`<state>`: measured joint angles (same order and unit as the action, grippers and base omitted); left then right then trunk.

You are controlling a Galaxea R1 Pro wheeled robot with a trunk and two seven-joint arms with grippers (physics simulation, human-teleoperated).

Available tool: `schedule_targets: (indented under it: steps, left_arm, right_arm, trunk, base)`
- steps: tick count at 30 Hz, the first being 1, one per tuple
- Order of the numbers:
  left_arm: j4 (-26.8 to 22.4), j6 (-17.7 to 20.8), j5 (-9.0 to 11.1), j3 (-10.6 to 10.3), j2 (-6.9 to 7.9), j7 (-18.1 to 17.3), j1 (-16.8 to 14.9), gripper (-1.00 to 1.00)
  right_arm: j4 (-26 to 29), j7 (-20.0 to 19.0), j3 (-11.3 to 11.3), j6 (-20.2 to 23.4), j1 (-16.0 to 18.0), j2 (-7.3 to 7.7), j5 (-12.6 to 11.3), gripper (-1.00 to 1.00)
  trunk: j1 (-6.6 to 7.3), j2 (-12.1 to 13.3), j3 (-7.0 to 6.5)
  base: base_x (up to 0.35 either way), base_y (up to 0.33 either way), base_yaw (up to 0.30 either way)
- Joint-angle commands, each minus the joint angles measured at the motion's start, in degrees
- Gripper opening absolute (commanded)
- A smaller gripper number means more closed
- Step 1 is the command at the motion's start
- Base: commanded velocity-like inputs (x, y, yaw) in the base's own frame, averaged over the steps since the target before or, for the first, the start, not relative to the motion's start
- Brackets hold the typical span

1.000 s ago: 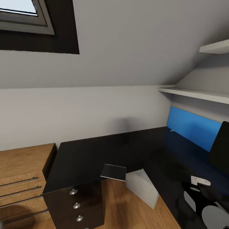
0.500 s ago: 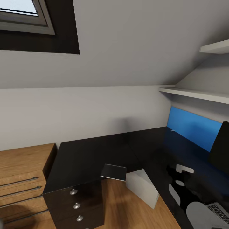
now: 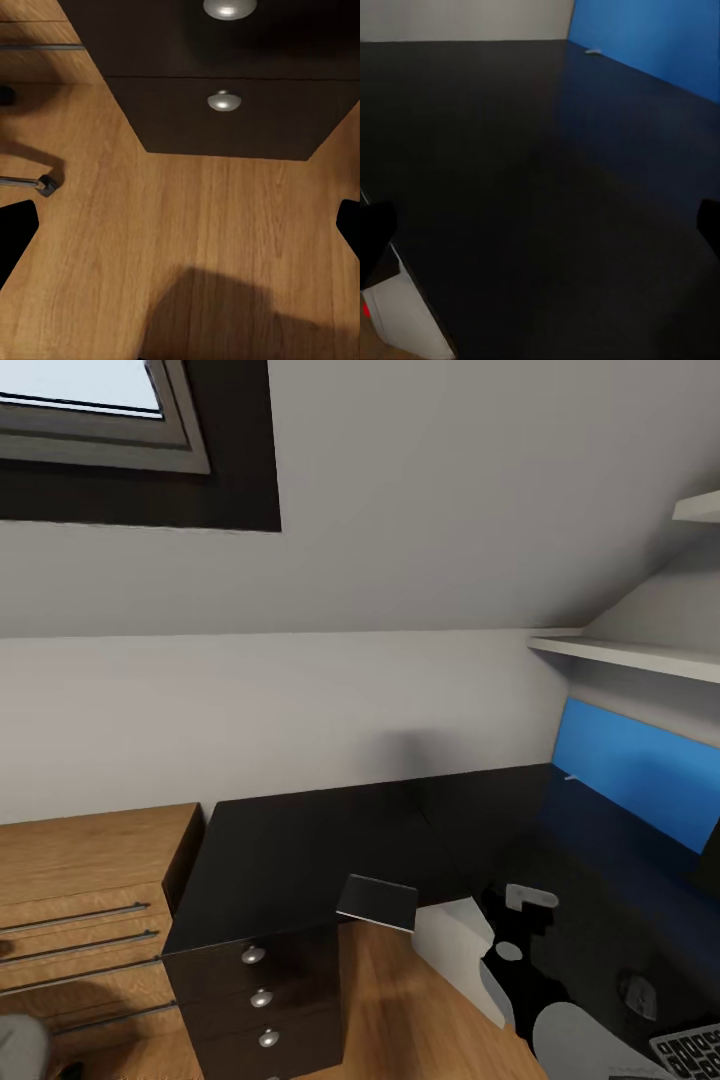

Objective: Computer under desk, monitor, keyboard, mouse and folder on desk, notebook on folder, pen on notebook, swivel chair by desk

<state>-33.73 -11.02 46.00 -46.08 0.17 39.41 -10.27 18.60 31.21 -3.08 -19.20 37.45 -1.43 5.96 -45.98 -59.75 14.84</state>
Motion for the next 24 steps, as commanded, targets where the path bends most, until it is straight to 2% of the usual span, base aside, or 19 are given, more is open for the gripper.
schedule_targets:
  steps: [1,5,8,11,17,22,24]
  left_arm:
    - [0.0,-0.4,0.6,-0.4,0.05,0.3,-0.1,1.00]
    - [0.0,-0.4,0.6,-0.4,0.05,0.3,-0.1,1.00]
    - [0.0,-0.4,0.5,-0.5,0.04,0.3,-0.1,1.00]
    - [0.0,-0.4,0.5,-0.5,0.05,0.3,-0.1,1.00]
    - [0.1,-0.4,0.5,-0.3,0.09,0.3,-0.1,1.00]
    - [0.1,-0.4,0.5,-0.3,0.09,0.3,-0.1,1.00]
    - [0.1,-0.4,0.5,-0.3,0.09,0.3,-0.1,1.00]
  right_arm:
    - [-0.1,0.2,-0.3,-0.1,0.0,-0.17,0.9,1.00]
    - [-0.6,0.3,-0.3,-0.4,0.0,-0.40,1.5,1.00]
    - [-2.5,0.3,-0.2,-3.4,0.0,-0.41,3.0,1.00]
    - [-3.2,0.3,-0.2,-4.2,0.0,-0.41,3.4,1.00]
    - [-3.9,0.0,0.0,-4.7,0.0,-0.51,3.6,1.00]
    - [-4.0,-0.1,0.2,-4.7,0.0,-1.08,3.6,1.00]
    - [-5.7,-0.3,0.3,-4.8,0.0,-1.39,3.7,1.00]
  trunk:
    - [0.00,-0.1,0.07]
    - [0.00,-0.1,0.07]
    - [0.00,-0.1,0.07]
    - [0.00,-0.1,0.07]
    - [0.00,-0.1,0.07]
    - [0.00,-0.1,0.07]
    - [0.00,-0.1,0.07]
  base:
    - [0.000,0.000,0.003]
    - [0.000,0.000,0.127]
    - [-0.003,0.000,0.267]
    - [-0.077,0.000,0.235]
    - [-0.276,0.000,0.054]
    - [-0.330,0.000,0.004]
    - [-0.334,0.000,0.000]
